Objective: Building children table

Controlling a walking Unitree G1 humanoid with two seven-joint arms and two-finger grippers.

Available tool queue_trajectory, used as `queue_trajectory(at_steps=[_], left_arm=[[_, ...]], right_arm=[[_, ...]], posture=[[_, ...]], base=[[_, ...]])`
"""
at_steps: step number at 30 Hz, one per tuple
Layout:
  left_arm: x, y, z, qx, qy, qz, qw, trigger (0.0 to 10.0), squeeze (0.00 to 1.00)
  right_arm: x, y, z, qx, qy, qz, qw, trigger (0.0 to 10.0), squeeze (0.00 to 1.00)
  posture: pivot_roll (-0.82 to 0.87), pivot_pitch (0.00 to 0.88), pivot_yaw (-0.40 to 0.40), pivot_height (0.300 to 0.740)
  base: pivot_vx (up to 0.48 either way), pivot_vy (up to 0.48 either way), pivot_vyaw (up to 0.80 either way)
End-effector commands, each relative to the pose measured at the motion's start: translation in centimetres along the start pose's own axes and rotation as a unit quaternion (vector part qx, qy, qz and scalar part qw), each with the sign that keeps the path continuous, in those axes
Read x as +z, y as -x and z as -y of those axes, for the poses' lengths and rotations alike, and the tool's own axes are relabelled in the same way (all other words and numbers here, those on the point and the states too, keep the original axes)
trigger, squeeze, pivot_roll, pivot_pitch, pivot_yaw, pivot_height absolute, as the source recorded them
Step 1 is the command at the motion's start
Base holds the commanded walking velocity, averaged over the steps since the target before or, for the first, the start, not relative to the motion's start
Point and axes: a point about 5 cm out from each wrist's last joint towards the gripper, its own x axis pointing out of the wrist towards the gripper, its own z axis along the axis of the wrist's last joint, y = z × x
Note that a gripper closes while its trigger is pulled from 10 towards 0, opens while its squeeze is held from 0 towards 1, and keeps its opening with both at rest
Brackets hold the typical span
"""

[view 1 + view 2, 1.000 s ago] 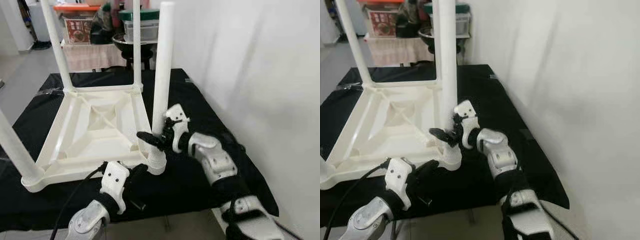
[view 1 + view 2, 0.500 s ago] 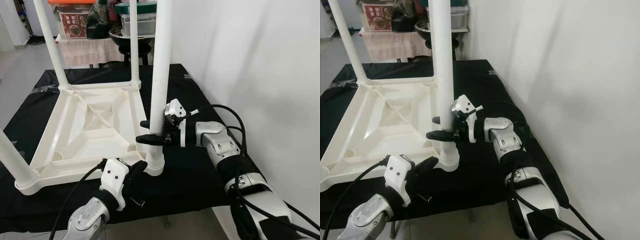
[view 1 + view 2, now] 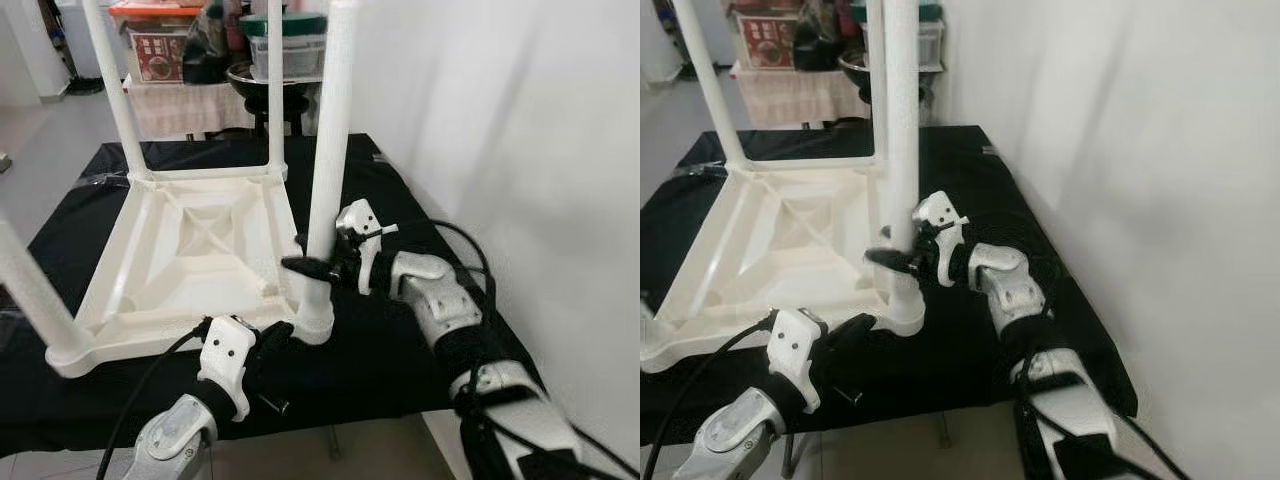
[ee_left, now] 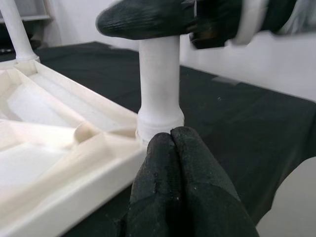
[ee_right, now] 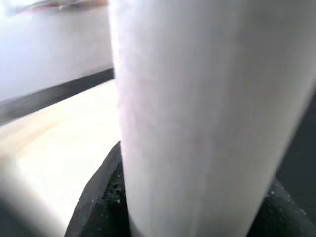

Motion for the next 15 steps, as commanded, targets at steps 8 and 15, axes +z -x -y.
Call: queue_trajectory(at_steps=[8,15], left_arm=[[-0.1,-0.1,-0.7,0.001,0.005,-0.005,1.000,10.0,0.00],[-0.1,-0.2,-1.0,0.012,0.000,-0.003,1.000,10.0,0.00]], right_arm=[[-2.6,1.3,-1.4,-0.076,0.022,-0.061,0.995,0.0,0.00],[-1.9,0.3,-1.4,-0.018,0.003,-0.042,0.999,10.0,1.00]], posture=[[0.01,0.000,-0.033,0.740],[0.02,0.000,-0.040,0.740]], base=[[0.000,0.000,0.00],[0.000,0.000,0.00]])
